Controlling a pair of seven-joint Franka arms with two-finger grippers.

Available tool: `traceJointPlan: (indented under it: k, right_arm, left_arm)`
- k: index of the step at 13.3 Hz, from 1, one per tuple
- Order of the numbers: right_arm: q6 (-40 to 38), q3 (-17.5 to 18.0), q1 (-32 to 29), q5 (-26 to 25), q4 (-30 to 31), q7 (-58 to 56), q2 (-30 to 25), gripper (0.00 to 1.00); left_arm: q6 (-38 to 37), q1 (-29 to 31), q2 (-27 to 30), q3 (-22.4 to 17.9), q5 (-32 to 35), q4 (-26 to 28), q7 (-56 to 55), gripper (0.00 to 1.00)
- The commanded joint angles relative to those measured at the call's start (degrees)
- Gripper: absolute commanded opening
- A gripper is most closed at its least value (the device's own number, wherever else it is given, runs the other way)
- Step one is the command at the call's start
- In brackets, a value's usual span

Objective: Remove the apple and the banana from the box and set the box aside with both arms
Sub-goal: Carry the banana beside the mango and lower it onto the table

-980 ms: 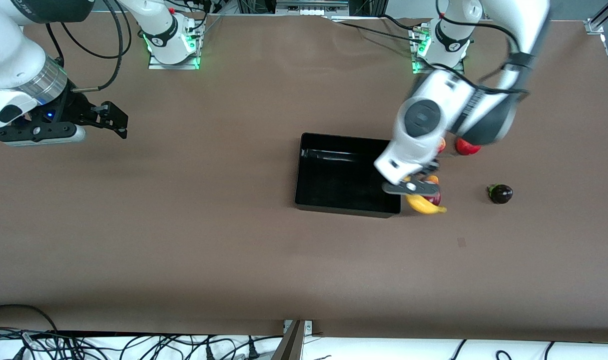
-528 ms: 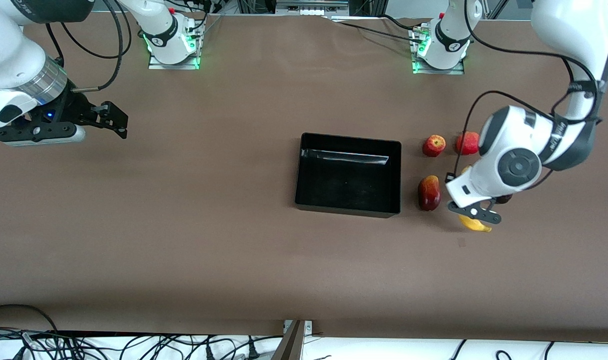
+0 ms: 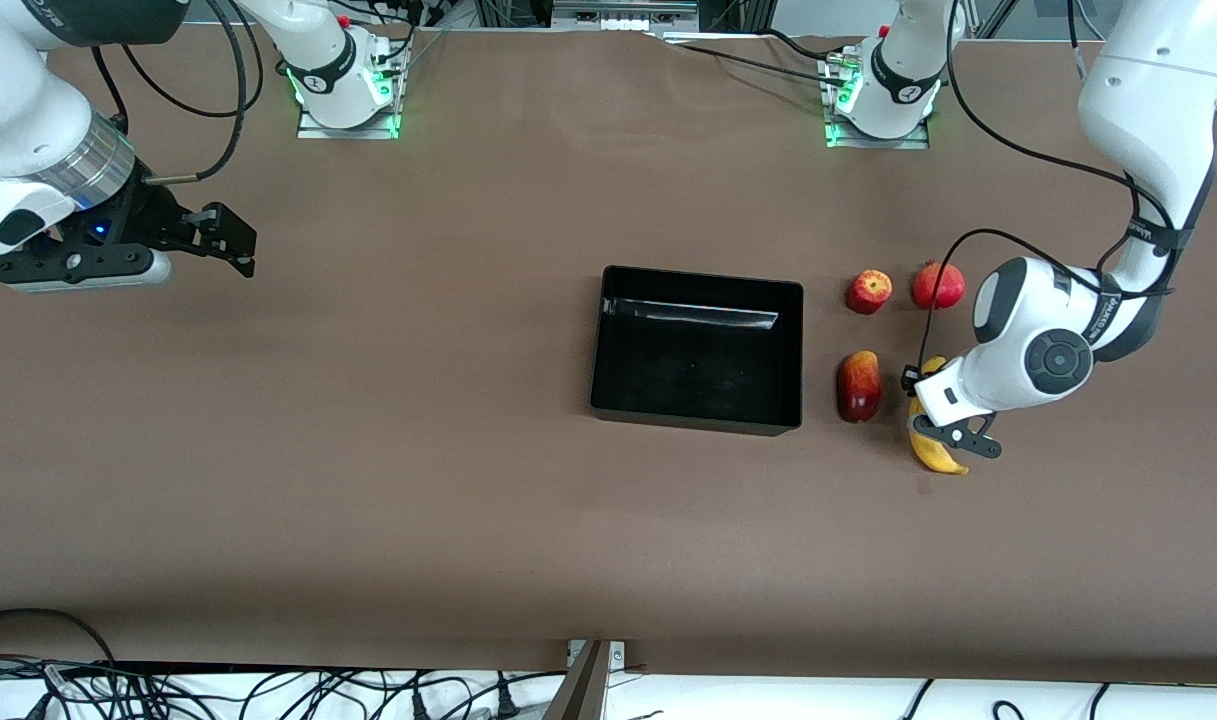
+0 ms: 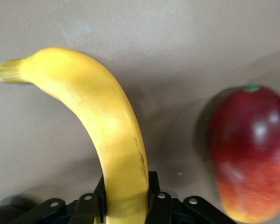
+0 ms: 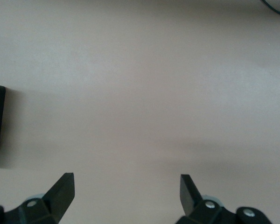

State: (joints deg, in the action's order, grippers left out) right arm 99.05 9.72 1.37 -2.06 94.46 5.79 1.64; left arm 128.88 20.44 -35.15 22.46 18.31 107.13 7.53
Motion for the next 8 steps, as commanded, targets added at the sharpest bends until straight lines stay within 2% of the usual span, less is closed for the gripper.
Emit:
traceJointPlan:
  k: [1, 4, 5, 8]
  right_arm:
    - [-0.44, 0.21, 0.03, 0.04, -0.06, 0.10, -0.68, 1.00]
    - [-0.09, 0.21, -0.05, -0.13, -0.06, 0.01, -0.68, 1.00]
    - [0.09, 0.21, 0.12, -0.31, -0.15, 0.01, -0.68, 1.00]
    - [0.36, 0.91, 2.75, 0.13, -1.90, -0.07, -0.32, 1.00]
  left_arm:
    - [-1.60, 0.66, 2.09, 1.01, 1.73, -0.08, 1.00, 1.00]
    - [-9.76, 0.39, 7.97, 3.45, 0.95, -4.37, 0.30, 1.00]
    - [-14.57, 0.39, 9.47, 4.95, 0.77, -7.96, 0.03, 1.00]
    - [-32.40, 0.13, 9.93, 8.03, -0.37, -24.46, 0.03, 1.00]
